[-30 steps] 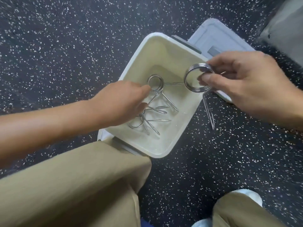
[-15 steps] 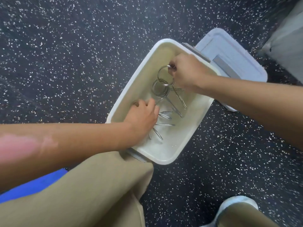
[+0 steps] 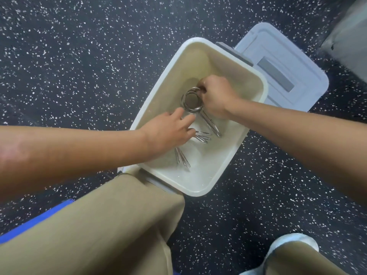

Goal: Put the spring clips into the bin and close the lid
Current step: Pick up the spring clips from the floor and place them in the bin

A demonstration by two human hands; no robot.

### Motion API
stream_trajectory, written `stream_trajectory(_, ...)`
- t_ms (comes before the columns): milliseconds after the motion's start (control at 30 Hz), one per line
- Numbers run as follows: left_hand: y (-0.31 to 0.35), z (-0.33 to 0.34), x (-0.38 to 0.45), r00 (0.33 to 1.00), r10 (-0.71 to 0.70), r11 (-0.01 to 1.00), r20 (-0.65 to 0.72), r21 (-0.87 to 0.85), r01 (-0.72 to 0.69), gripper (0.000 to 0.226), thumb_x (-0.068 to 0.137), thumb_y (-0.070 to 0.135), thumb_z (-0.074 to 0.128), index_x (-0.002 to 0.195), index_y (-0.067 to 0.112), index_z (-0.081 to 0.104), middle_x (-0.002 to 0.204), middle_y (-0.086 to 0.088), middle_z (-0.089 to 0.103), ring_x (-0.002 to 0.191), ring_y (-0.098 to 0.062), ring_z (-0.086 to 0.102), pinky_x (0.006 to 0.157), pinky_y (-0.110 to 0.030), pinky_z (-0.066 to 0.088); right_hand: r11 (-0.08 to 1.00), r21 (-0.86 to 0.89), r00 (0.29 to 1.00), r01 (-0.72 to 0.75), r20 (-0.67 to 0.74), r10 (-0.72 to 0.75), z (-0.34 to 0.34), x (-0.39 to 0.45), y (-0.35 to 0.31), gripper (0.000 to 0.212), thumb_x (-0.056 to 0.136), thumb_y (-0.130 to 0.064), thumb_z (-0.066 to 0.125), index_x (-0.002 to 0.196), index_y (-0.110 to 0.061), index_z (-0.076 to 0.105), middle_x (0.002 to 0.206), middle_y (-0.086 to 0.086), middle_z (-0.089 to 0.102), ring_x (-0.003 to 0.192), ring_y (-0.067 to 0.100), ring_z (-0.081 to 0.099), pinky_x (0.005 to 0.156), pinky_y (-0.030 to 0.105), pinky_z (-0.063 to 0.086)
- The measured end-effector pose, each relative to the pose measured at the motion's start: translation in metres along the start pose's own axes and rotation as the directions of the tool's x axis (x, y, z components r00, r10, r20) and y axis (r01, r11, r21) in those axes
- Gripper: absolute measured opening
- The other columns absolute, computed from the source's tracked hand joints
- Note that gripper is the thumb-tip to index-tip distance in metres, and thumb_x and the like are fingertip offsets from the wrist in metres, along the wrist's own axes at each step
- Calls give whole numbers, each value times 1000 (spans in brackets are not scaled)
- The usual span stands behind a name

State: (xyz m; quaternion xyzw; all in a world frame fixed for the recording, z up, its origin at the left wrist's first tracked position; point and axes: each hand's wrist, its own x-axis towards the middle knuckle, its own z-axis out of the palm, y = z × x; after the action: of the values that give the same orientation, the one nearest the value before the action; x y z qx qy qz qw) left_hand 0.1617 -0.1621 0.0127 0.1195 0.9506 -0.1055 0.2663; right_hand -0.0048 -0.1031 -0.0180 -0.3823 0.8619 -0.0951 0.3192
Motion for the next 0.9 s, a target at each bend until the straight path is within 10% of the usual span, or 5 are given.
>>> stream_trajectory(267, -6, 5, -2, 994, 62, 998, -85, -3, -62, 47, 78, 7, 66, 121, 16, 50, 128, -13, 48, 104, -32, 53, 74, -36, 45, 1000, -21, 1000, -15, -19, 15, 6, -4, -1, 20, 91, -6, 51, 94, -7, 71, 98, 20, 74, 94, 38, 67, 71, 32, 46)
stream_trajectory(733, -32, -16, -26, 920, -113, 932, -376, -362, -33, 13, 88, 19, 62, 97, 10, 59, 92, -11, 59, 83, -34, 55, 64, -48, 52, 994, -28, 995, 101, -22, -102, -30, -22, -8, 38, 97, -21, 59, 132, -8, 61, 129, 14, 67, 120, 32, 61, 99, 41, 49)
stream_trajectory(900, -46, -27, -39, 878, -260, 830, -401, -557, -8, 27, 89, 33, 65, 110, 24, 51, 96, -2, 58, 93, -30, 57, 65, -48, 55, 977, 44, 961, 209, -193, -197, -79, -41, -5, 24, 95, -23, 58, 114, -18, 71, 103, -3, 74, 91, 12, 64, 89, 29, 50)
